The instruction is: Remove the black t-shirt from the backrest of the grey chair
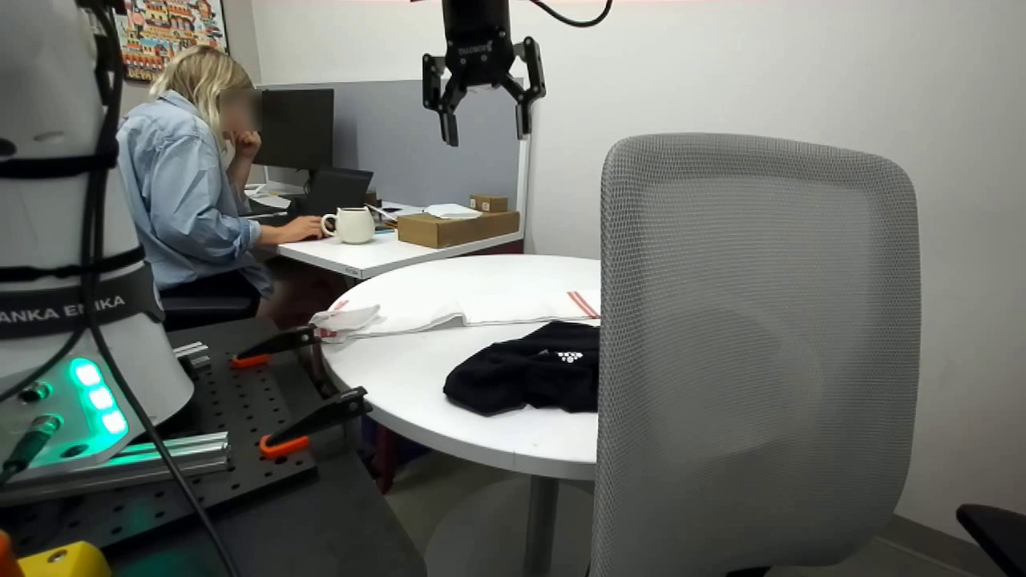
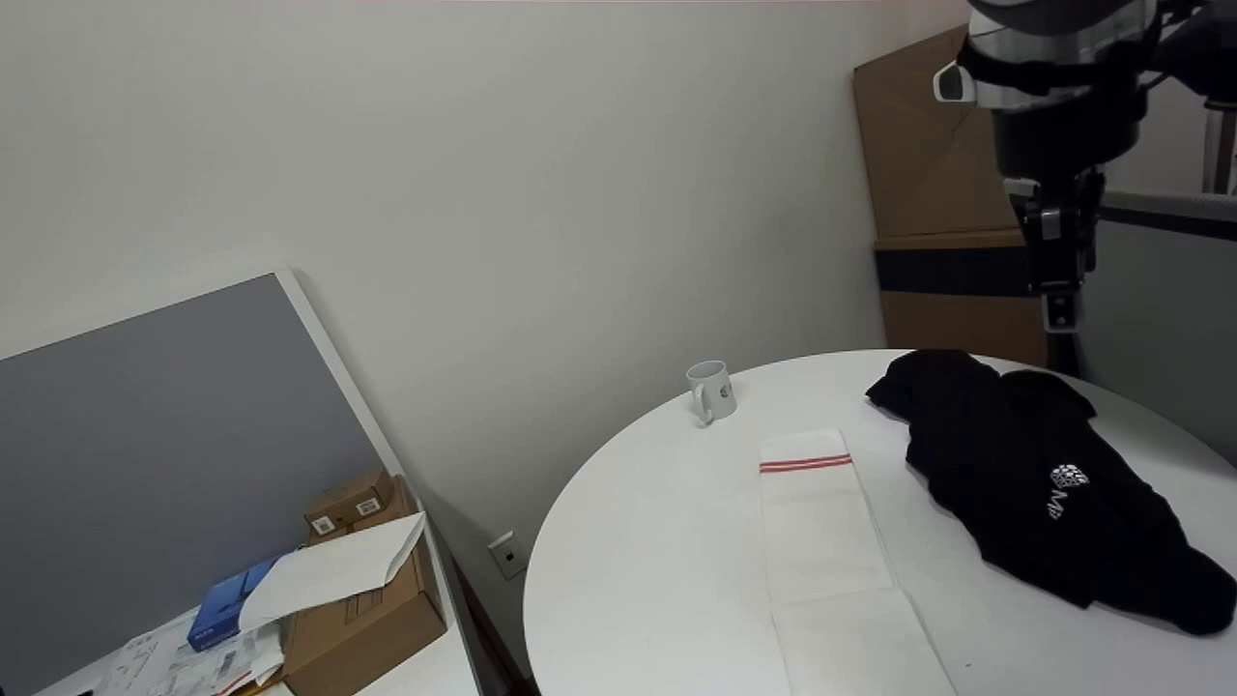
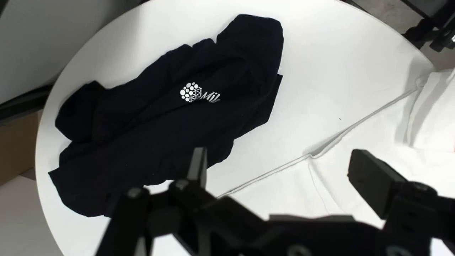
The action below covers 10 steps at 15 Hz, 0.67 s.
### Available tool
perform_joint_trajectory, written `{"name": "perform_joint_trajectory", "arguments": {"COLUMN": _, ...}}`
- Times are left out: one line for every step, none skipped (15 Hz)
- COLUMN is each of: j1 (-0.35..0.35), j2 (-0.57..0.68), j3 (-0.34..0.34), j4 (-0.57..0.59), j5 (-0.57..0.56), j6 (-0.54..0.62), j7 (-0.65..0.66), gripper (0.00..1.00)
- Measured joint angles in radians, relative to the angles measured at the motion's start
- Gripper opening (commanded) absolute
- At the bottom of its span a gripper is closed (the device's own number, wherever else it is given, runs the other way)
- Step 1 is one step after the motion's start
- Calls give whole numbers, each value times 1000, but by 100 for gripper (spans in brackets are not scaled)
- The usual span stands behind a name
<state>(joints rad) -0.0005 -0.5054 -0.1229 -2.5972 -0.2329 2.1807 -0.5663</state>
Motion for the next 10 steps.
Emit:
{"name": "perform_joint_trajectory", "arguments": {"j1": 5, "j2": -2, "j3": 2, "j4": 0, "j5": 4, "j6": -5, "j7": 6, "gripper": 100}}
{"name": "perform_joint_trajectory", "arguments": {"j1": 9, "j2": -6, "j3": 5, "j4": 0, "j5": 6, "j6": -10, "j7": 18, "gripper": 100}}
{"name": "perform_joint_trajectory", "arguments": {"j1": 11, "j2": -10, "j3": 8, "j4": -1, "j5": 8, "j6": -12, "j7": 31, "gripper": 100}}
{"name": "perform_joint_trajectory", "arguments": {"j1": 13, "j2": -15, "j3": 11, "j4": -2, "j5": 8, "j6": -13, "j7": 40, "gripper": 100}}
{"name": "perform_joint_trajectory", "arguments": {"j1": 14, "j2": -18, "j3": 12, "j4": -4, "j5": 8, "j6": -14, "j7": 45, "gripper": 100}}
{"name": "perform_joint_trajectory", "arguments": {"j1": 14, "j2": -21, "j3": 12, "j4": -5, "j5": 8, "j6": -14, "j7": 47, "gripper": 100}}
{"name": "perform_joint_trajectory", "arguments": {"j1": 14, "j2": -22, "j3": 12, "j4": -6, "j5": 8, "j6": -14, "j7": 48, "gripper": 100}}
{"name": "perform_joint_trajectory", "arguments": {"j1": 14, "j2": -23, "j3": 12, "j4": -7, "j5": 8, "j6": -14, "j7": 48, "gripper": 100}}
{"name": "perform_joint_trajectory", "arguments": {"j1": 14, "j2": -23, "j3": 12, "j4": -7, "j5": 8, "j6": -14, "j7": 49, "gripper": 100}}
{"name": "perform_joint_trajectory", "arguments": {"j1": 14, "j2": -23, "j3": 12, "j4": -7, "j5": 8, "j6": -14, "j7": 49, "gripper": 100}}
